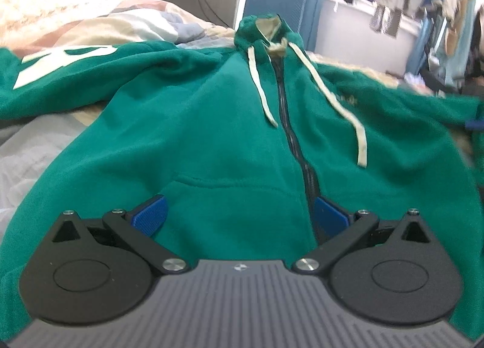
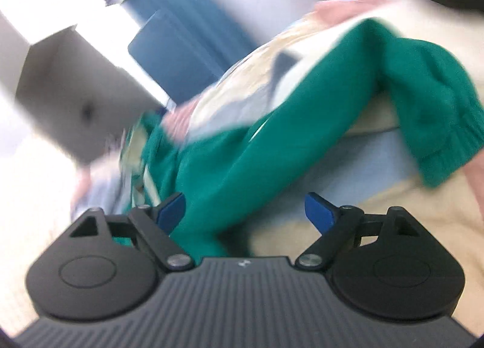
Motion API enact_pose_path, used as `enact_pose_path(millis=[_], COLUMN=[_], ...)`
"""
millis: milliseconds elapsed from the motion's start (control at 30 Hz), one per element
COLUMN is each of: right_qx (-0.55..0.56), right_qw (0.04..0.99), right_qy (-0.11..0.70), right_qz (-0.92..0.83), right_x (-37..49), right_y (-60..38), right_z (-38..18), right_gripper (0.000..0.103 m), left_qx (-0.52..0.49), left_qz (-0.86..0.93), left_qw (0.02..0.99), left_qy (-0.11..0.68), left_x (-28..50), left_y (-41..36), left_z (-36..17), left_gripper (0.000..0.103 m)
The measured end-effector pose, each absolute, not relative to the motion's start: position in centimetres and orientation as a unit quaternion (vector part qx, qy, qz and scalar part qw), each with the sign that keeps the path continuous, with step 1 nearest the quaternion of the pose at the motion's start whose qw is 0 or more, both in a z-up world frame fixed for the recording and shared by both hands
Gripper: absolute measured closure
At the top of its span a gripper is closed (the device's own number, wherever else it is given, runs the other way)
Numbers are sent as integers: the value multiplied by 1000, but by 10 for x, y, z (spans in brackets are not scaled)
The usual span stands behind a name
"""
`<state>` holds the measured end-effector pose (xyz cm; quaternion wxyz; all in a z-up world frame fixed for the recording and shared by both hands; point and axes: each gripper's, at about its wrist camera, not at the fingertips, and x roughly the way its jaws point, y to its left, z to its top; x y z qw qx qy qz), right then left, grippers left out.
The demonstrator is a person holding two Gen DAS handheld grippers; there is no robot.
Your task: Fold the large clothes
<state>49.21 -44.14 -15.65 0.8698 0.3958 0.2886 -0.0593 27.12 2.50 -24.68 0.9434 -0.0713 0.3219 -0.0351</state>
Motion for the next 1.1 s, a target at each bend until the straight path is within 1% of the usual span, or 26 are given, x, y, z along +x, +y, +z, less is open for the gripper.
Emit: enact_pose_path(millis=[67,200,267,367,433,467,500,533,567,600,733,800,967,1033,1100], right_qx=[439,506,505,509,506,490,473,450,428,413,315,247,36,-64,-132], right_qw=[855,822,824,827,829,837,845,855,867,875,920,947,993,994,986], right_qy=[267,250,238,189,167,161,161,160,153,147,128,118,94,86,83], right_qz=[-78,-78,-100,-146,-170,-181,-191,-201,-204,-204,-194,-169,-55,-1,54], right_x=[498,524,534,540,548,552,557,561,564,566,574,578,573,559,533], right_y=[-472,-515,-521,-529,-534,-537,-538,-539,-540,-542,-530,-514,-408,-350,-298], right_z=[-170,-198,-202,-198,-190,-183,-177,-168,-157,-150,-102,-75,-17,-10,-12], right_gripper=[14,15,15,15,28,49,73,78,79,83,86,87,87,87,88], left_qx=[-91,-122,-130,-137,-143,-146,-148,-151,-156,-160,-171,-171,-180,-183,-187], left_qz=[-33,-24,-20,-9,-8,-7,-7,-6,-5,-4,3,10,19,28,33], left_qw=[943,942,943,941,941,941,941,941,940,939,939,941,946,949,951], left_qy=[317,311,307,308,307,306,305,304,304,303,297,291,270,257,245], left_x=[273,278,281,287,289,290,291,292,293,294,294,292,279,271,264], left_y=[30,39,42,43,45,45,46,47,49,51,62,68,90,100,113], left_z=[-244,-243,-243,-243,-243,-241,-240,-239,-238,-236,-228,-222,-202,-193,-183], left_gripper=[0,0,0,0,0,0,0,0,0,0,0,0,0,0,0])
